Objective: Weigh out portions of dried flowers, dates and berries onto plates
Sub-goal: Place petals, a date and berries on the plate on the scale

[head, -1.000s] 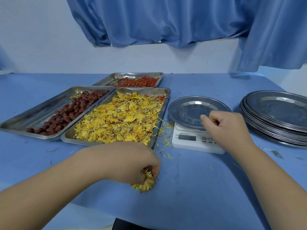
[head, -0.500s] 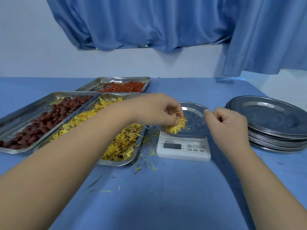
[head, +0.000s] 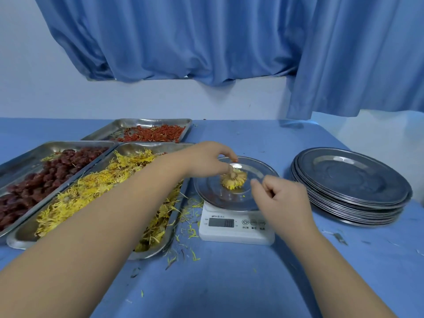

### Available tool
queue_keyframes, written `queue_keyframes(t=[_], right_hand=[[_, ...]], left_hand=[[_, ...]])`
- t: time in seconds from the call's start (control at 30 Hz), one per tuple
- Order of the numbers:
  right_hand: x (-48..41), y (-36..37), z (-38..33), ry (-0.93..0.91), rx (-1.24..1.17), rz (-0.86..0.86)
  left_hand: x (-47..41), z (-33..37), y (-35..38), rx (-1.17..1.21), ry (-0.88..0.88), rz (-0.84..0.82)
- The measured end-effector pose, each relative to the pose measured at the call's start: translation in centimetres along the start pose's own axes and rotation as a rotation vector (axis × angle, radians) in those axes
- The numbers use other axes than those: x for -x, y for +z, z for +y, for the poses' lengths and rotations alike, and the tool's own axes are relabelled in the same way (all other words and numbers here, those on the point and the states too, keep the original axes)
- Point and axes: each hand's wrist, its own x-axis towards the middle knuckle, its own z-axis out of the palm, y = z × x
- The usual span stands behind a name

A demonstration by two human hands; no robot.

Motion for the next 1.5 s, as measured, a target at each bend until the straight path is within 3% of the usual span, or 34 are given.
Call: queue_keyframes(t=[0.27,0.47,0.6,0.67,0.83,1.13,1.3,1.5], right_hand=[[1.0,2.8,-5.0,-0.322,0.092,-0.031],[0.2,7.8,-8.6,-0.266,0.169,-0.173],[1.3,8.9,-8.1,-0.277,0.204,-0.189],[1.5,8.9,-7.6,-0.247,0.213,-0.187],[1.6,8.7,-7.5,-0.254,0.237,-0.162],[1.7,8.0,-7.6,-0.274,0.169,-0.15],[1.7,7.8,-7.6,-0.281,0.133,-0.124],[1.7,7.6,-7.4,-0.259,0.08,-0.113]], left_hand=[[4.4,-5.7,-3.6,0.258,-0.054,0.133],[9.5,-14.2,-7.8,0.108,-0.222,0.283],[13.0,-21.3,-10.2,0.076,-0.444,0.452],[14.7,-24.5,-10.3,-0.007,-0.575,0.408],[16.5,-28.1,-7.8,-0.199,-0.734,0.07],[16.3,-28.1,-7.8,-0.15,-0.696,-0.002],[16.7,-28.3,-7.8,-0.132,-0.706,0.075],[17.7,-28.5,-8.2,-0.002,-0.679,0.288]])
